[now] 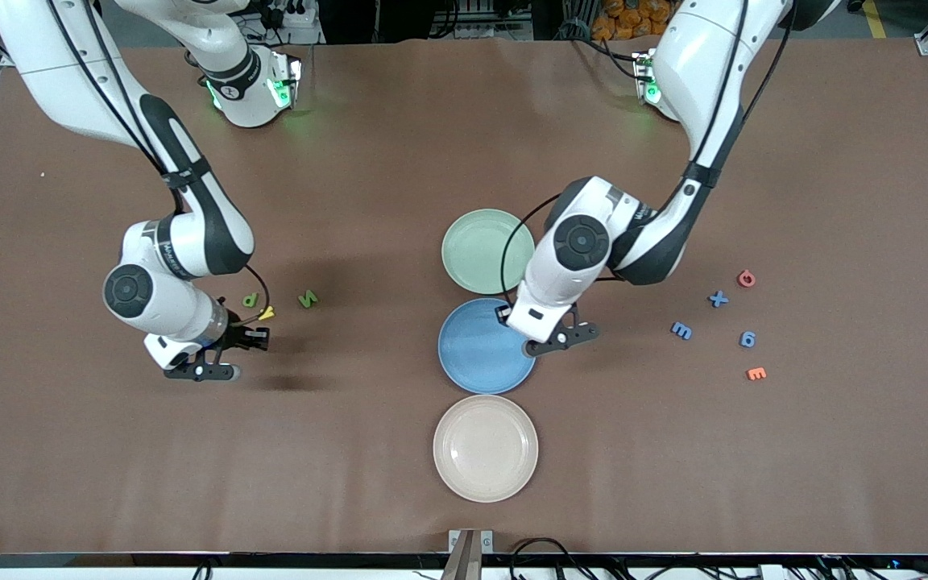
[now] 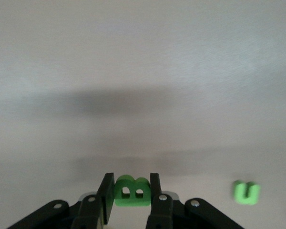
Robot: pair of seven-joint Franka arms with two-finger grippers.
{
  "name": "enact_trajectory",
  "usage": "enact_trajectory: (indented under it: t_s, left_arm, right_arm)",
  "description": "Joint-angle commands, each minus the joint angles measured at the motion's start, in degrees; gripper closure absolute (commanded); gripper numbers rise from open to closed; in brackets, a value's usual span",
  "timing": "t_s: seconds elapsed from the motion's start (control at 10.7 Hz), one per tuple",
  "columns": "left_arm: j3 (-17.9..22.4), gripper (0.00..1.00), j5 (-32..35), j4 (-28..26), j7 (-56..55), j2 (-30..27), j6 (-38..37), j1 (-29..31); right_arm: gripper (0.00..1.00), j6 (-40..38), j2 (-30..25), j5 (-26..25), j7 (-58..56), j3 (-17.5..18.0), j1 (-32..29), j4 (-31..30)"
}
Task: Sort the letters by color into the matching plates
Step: 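Carry blue G to the blue plate with the left gripper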
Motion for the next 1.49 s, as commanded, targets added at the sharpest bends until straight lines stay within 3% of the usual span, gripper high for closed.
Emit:
enact_trajectory:
  t_s: [0.0,0.37,0.47,0.56,1.12,1.4]
  left_arm:
    - [0.5,1.0,-1.1,2.7,-3.5,1.4,2.1,-1.7]
    - [0.5,0.99,-1.1,2.9,-3.6,1.5,2.2,-1.7]
    - [0.6,0.24,-0.9,2.8,-2.9,1.5,2.2,-1.7]
    - [0.7,0.0,-0.5,2.8,-2.7,1.5,2.2,-1.8]
    - [1.2,0.0,0.7,2.0,8.6,0.9,-2.1,4.0]
    - [1.3,0.0,0.8,1.0,15.3,-0.9,-7.0,7.8]
  right_arm:
    - [1.0,-2.9,-0.6,-0.3,10.9,1.8,3.6,2.5]
    - [1.0,-2.5,-0.5,-0.6,21.0,2.6,8.1,2.6]
    - [1.0,-2.4,-0.4,-0.6,23.2,2.7,9.2,3.0]
    - [1.0,-2.3,-0.3,-0.6,25.3,2.6,10.5,3.3]
    - [1.0,-2.1,0.2,-0.8,36.0,5.5,13.7,4.7]
    - [1.0,-2.4,2.8,-1.1,45.8,5.3,19.6,8.7]
